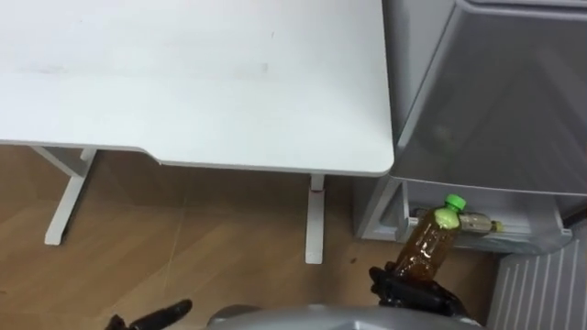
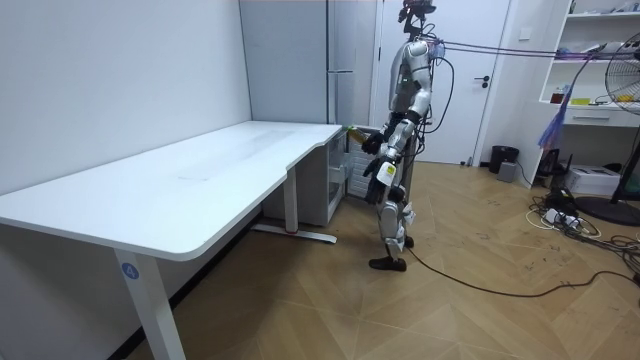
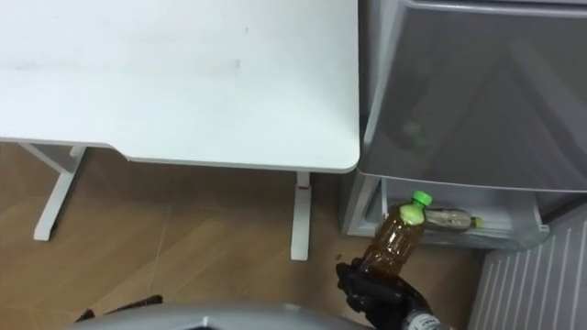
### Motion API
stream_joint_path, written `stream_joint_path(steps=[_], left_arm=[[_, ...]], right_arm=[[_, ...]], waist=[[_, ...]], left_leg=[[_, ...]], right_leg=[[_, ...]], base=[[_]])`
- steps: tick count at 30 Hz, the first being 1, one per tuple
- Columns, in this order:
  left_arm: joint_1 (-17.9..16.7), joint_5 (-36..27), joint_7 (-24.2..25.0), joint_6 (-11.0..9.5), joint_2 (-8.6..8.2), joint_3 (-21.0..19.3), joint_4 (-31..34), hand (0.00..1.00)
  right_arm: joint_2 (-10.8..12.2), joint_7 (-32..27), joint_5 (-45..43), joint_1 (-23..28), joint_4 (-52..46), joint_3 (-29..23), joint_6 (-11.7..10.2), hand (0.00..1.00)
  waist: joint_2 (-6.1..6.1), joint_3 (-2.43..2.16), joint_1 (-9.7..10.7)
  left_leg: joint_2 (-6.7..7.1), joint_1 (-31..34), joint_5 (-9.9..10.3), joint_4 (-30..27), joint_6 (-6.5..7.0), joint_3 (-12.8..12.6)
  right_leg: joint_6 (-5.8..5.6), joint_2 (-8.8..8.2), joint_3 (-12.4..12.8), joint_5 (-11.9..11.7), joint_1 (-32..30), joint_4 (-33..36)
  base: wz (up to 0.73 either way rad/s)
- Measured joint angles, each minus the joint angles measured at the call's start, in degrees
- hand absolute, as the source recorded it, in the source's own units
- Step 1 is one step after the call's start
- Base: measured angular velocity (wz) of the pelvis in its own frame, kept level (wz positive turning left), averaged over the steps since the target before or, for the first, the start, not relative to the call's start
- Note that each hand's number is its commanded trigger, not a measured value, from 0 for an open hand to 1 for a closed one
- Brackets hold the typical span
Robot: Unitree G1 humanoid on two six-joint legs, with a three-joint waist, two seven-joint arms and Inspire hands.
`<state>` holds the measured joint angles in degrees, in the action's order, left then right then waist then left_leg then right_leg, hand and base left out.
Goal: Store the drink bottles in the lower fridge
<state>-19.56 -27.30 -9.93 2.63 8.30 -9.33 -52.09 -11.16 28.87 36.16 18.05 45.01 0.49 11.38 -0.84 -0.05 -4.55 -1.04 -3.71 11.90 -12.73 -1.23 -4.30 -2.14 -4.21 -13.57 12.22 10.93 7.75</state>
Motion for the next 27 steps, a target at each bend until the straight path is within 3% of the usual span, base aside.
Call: stream_joint_path(steps=[7,11,17,22,27], left_arm=[[0.7,2.5,3.4,0.0,0.22,2.6,-5.7,0.00],[1.3,8.6,5.6,0.9,0.43,5.8,-5.7,0.00],[3.7,14.5,8.1,1.9,1.50,7.5,-5.9,0.00],[4.3,15.0,8.2,2.2,1.77,8.7,-6.4,0.00],[4.3,15.2,8.4,2.3,1.80,9.6,-6.5,0.00]], right_arm=[[0.1,-1.6,2.5,-2.8,6.6,0.5,-0.7,1.00],[0.1,-2.3,4.7,-2.8,6.8,0.7,-0.8,1.00],[0.2,-4.5,6.2,-3.7,8.1,2.1,-1.7,1.00],[0.5,-7.3,9.5,-5.4,11.2,2.2,-1.7,1.00],[0.7,-10.7,15.0,-5.7,12.8,2.1,-1.7,1.00]], waist=[[-0.61,0.22,1.3],[-0.65,0.34,1.9],[-0.60,0.33,2.8],[-0.68,0.12,3.7],[-0.24,0.26,4.5]], left_leg=[[-0.10,0.1,0.0,0.0,-0.01,-0.3],[-0.15,0.6,0.2,0.0,-0.02,-0.3],[-0.14,0.9,0.1,0.0,0.00,-0.6],[-0.12,1.1,0.1,0.2,0.00,-0.6],[-0.16,1.0,0.1,0.6,0.00,-0.6]], right_leg=[[0.01,0.08,0.3,0.0,0.0,0.1],[0.00,0.13,0.5,0.0,-0.4,-0.1],[0.01,0.13,0.8,0.0,-1.1,-0.1],[0.01,0.14,0.9,0.0,-1.5,0.1],[0.01,0.14,0.9,0.0,-1.9,0.5]], base=[[-0.01],[0.00],[-0.03],[-0.01],[0.00]])
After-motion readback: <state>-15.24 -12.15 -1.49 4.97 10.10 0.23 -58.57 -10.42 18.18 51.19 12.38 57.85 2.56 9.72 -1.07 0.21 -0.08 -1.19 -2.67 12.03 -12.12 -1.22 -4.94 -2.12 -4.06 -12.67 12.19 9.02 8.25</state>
